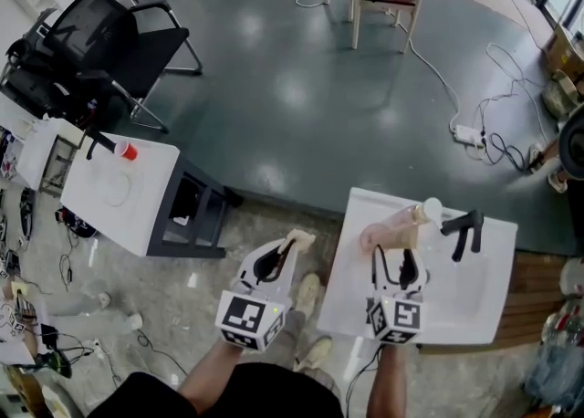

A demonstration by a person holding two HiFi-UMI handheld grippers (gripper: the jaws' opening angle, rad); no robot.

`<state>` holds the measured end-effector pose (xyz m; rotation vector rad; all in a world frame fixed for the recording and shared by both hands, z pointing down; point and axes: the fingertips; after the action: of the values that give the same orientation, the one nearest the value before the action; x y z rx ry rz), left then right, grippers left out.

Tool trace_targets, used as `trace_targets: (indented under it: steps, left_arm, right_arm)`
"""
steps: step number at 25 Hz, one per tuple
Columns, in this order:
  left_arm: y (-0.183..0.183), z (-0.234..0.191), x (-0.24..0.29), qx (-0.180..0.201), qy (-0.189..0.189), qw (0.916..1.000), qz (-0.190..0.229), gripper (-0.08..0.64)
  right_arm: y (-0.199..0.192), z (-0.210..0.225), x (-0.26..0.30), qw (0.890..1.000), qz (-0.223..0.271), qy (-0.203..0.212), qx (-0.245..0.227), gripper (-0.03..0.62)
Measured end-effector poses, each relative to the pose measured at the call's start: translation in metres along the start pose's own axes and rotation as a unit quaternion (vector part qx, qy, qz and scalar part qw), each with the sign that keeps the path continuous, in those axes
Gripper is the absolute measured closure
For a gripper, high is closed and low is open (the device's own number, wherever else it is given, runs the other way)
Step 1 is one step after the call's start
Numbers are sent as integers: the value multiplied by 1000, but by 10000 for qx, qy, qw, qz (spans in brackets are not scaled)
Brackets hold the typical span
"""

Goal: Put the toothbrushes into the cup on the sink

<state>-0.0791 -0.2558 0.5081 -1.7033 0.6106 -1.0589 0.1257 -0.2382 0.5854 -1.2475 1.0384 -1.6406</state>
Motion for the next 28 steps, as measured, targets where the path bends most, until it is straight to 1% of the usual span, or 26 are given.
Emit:
trace_targets:
  steps: [4,7,19,23,28]
  left_arm:
    - [10,9,-11,20,-43,9999,141,551]
    - [18,19,-21,41,-90,9997,237,551]
    - [45,68,-83,194,-374,9964,733,551]
    - [51,87,-106,243,-435,9952,845,551]
    - [52,107,-133,311,-470,9936,980,551]
  right_arm:
    - [12,-1,-16,9999,105,-38,-69,339]
    - [25,-2,-32,9997,197,-58,-153,354]
    - [77,-17,-124,9955,777,-220,-487,478]
    - [87,-22,-160,9929,996,-270,-585,521]
    - [92,-29,-199,9911,1113,-332,-647,555]
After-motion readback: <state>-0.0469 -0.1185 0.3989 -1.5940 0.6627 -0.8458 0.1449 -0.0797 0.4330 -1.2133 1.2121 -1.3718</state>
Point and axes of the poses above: the fingertips, and each gripper's own axes: x forward along the fingers, z to its right, y out of its top, and after that the axes turned 5 degrees about y, right-handed
